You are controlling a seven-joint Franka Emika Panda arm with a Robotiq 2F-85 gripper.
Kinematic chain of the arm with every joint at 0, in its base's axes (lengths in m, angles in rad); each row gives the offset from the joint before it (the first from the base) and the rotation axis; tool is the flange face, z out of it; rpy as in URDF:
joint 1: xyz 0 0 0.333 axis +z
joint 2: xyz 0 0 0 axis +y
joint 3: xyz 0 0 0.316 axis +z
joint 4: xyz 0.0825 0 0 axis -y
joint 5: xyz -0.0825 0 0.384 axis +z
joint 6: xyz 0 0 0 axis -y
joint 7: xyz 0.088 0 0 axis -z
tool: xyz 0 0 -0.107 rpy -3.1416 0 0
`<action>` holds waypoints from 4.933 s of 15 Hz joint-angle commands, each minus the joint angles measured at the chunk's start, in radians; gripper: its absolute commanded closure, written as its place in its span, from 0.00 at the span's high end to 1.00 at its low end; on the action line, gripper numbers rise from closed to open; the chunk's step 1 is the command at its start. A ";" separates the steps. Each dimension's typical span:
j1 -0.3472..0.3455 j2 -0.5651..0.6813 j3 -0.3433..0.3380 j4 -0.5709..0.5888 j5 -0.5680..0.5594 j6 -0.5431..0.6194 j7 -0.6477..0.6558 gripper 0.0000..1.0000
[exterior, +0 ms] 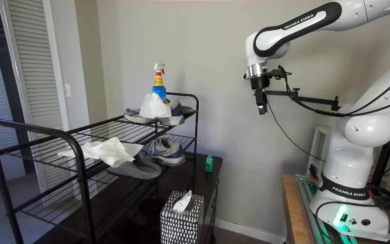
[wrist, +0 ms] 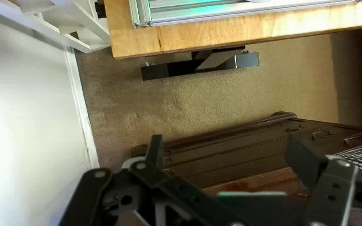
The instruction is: Move the right house sleeper to the second shelf.
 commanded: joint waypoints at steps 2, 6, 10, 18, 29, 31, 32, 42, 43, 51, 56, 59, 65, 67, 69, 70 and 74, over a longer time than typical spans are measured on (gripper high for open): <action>-0.005 0.001 0.005 0.002 0.002 -0.002 -0.002 1.00; -0.005 0.001 0.005 0.002 0.002 -0.002 -0.002 1.00; 0.047 -0.013 -0.003 -0.014 0.090 0.198 -0.062 1.00; 0.152 0.047 0.020 -0.014 0.133 0.550 -0.248 1.00; 0.242 0.234 0.103 0.022 0.102 0.999 -0.280 1.00; 0.197 0.284 0.143 0.047 0.029 1.019 -0.214 1.00; 0.230 0.220 0.117 0.002 0.092 0.995 -0.265 1.00; 0.229 0.390 0.120 0.112 0.089 1.180 -0.299 1.00; 0.248 0.408 0.107 0.132 0.125 1.170 -0.314 1.00; 0.271 0.594 0.111 0.326 0.352 1.173 -0.426 0.98; 0.244 0.669 0.118 0.407 0.379 1.157 -0.424 0.79; 0.231 0.693 0.129 0.436 0.416 1.129 -0.427 0.53; 0.229 0.682 0.135 0.462 0.457 1.083 -0.419 0.10; 0.230 0.652 0.126 0.451 0.437 1.054 -0.415 0.01; 0.221 0.612 0.122 0.432 0.438 1.007 -0.434 0.00; 0.220 0.590 0.114 0.421 0.422 0.977 -0.431 0.00; 0.123 0.449 0.158 0.373 0.462 0.772 -0.517 0.01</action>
